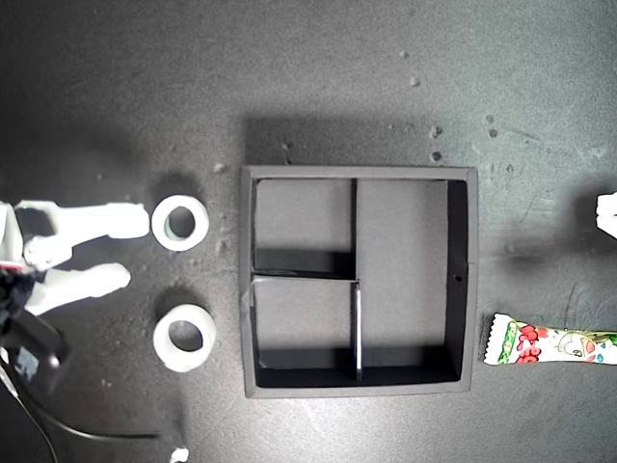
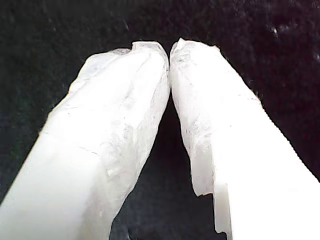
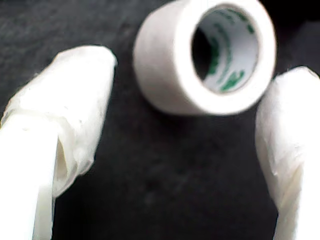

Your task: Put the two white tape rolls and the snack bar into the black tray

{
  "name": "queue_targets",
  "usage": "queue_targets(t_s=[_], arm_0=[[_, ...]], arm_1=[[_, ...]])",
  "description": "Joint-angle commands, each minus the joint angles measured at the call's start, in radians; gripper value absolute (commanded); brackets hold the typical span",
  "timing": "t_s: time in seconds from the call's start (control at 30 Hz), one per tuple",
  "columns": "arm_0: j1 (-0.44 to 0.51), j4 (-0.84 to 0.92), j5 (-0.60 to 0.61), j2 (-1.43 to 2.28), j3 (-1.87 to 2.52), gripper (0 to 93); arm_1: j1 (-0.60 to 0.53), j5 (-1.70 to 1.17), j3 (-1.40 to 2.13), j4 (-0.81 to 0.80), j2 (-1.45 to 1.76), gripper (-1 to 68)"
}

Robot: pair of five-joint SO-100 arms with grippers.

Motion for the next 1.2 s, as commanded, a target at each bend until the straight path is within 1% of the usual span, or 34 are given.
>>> queue_targets(t_s=[0.0, 0.13, 0.2, 0.27, 0.33, 0.37, 0.47, 0.6, 0.67, 0.77, 0.9, 1.0, 1.07, 1.17], arm_0=[[-0.037, -0.046, 0.078, 0.049, -0.003, 24.8], [-0.046, -0.046, 0.169, 0.049, -0.118, 25.2], [-0.048, -0.049, 0.206, 0.049, -0.184, 24.9], [-0.044, -0.069, 0.241, 0.051, -0.245, 24.4], [-0.034, -0.092, 0.264, 0.031, -0.304, 23.6], [-0.031, -0.097, 0.268, -0.003, -0.341, 23.6], [-0.014, -0.097, 0.278, -0.21, -0.486, 23.4], [0.012, -0.086, 0.295, -0.601, -0.735, 22.7], [0.029, -0.046, 0.296, -0.805, -0.885, 22.6], [0.061, 0.064, 0.27, -1.101, -1.123, 22.7], [0.106, 0.199, 0.189, -1.365, -1.319, 22.4], [0.146, 0.23, 0.11, -1.439, -1.342, 22.3], [0.176, 0.247, 0.063, -1.46, -1.333, 22.2], [0.187, 0.284, -0.018, -1.451, -1.262, 22.1]], arm_1=[[-0.035, -0.341, 0.012, -0.092, 0.006, -0.2], [-0.049, -0.446, 0.012, -0.213, 0.006, -0.2], [-0.044, -0.448, 0.012, -0.25, 0.006, -0.2], [-0.041, -0.393, 0.012, -0.265, 0.006, -0.3], [-0.041, -0.255, 0.012, -0.239, 0.006, -0.3], [-0.034, -0.23, 0.012, -0.232, 0.006, -0.3], [0.015, -0.081, 0.012, -0.207, 0.006, -0.3], [0.035, 0.15, 0.012, -0.196, 0.006, -0.3], [0.044, 0.225, 0.012, -0.19, 0.006, -0.3], [0.044, 0.324, 0.012, -0.167, 0.006, -0.3], [0.06, 0.305, 0.012, -0.173, 0.006, -0.3], [0.074, 0.264, 0.012, -0.204, 0.006, -0.3], [0.074, 0.198, 0.012, -0.265, 0.006, -0.1], [0.058, 0.12, 0.012, -0.354, 0.006, -0.1]])
